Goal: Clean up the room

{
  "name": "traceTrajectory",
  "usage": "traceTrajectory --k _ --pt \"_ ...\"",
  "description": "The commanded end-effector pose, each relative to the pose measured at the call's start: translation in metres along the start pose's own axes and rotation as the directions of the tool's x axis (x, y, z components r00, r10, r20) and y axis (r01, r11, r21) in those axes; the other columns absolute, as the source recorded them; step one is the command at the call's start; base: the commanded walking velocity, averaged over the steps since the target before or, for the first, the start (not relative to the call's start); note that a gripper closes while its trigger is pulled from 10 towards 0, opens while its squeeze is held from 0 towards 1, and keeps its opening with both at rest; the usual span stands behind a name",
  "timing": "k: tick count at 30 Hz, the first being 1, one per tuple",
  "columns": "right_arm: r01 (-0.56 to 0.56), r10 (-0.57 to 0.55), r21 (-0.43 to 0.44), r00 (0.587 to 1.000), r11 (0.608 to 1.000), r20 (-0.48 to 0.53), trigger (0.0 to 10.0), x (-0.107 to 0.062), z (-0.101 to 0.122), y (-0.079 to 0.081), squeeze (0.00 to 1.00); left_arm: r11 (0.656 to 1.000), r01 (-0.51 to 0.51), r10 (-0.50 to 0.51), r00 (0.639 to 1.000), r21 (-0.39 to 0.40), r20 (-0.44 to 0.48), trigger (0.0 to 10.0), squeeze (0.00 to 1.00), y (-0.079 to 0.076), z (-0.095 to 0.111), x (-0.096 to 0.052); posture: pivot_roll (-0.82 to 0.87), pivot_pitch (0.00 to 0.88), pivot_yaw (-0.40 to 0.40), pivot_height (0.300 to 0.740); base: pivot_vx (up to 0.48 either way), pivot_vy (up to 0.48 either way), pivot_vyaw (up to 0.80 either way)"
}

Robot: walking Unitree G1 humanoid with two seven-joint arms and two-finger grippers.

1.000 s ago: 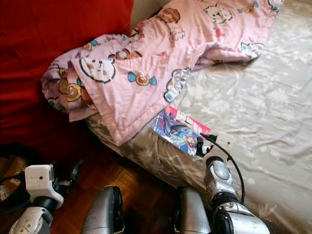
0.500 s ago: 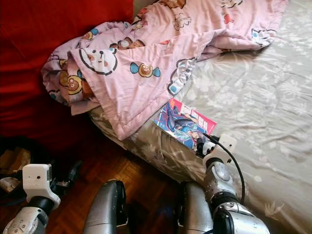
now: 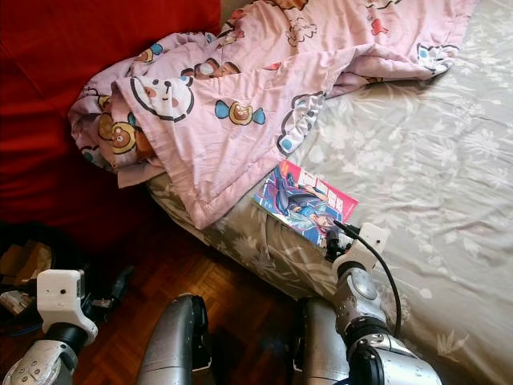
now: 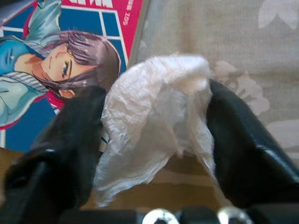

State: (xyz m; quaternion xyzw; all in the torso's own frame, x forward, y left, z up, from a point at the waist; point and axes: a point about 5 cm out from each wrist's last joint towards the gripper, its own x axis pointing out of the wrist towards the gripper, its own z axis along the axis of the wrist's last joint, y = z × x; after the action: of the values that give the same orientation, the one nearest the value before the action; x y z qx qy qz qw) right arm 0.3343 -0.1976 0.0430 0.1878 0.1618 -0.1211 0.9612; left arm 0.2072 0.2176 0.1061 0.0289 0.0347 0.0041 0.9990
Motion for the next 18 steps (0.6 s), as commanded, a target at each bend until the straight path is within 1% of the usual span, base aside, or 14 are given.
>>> traceTrajectory --k 1,7,10,18 --pt "0.032 -0.031 0.006 0.998 0.999 -0.063 0.0 -0.0051 -0.0175 -0.0075 0.0 1.0 -0.013 0.014 0.999 0.01 -0.032 10.0 0.0 0.0052 -0.0061 -0.0046 0.16 0.341 0.075 0.597 0.0 0.0 0.0" --pt "0.045 -0.046 -0.011 0.995 0.999 -0.089 0.0 -0.007 -0.0234 -0.0107 0.0 1.0 -0.004 0.005 0.999 0.008 -0.039 10.0 0.0 0.0044 -0.0076 -0.0032 0.16 0.336 0.077 0.597 0.0 0.0 0.0" --pt "0.046 -0.046 -0.005 0.995 0.999 -0.089 0.0 -0.0075 -0.0245 -0.0108 0.0 1.0 -0.001 0.002 0.999 0.009 -0.043 10.0 0.0 0.0044 -0.0087 -0.0027 0.17 0.334 0.079 0.597 0.0 0.0 0.0" --pt "0.037 -0.037 0.002 0.996 0.999 -0.077 0.0 -0.0056 -0.0202 -0.0062 0.0 1.0 -0.002 0.003 0.999 0.015 -0.041 10.0 0.0 0.0063 -0.0079 0.0033 0.17 0.319 0.077 0.597 0.0 0.0 0.0"
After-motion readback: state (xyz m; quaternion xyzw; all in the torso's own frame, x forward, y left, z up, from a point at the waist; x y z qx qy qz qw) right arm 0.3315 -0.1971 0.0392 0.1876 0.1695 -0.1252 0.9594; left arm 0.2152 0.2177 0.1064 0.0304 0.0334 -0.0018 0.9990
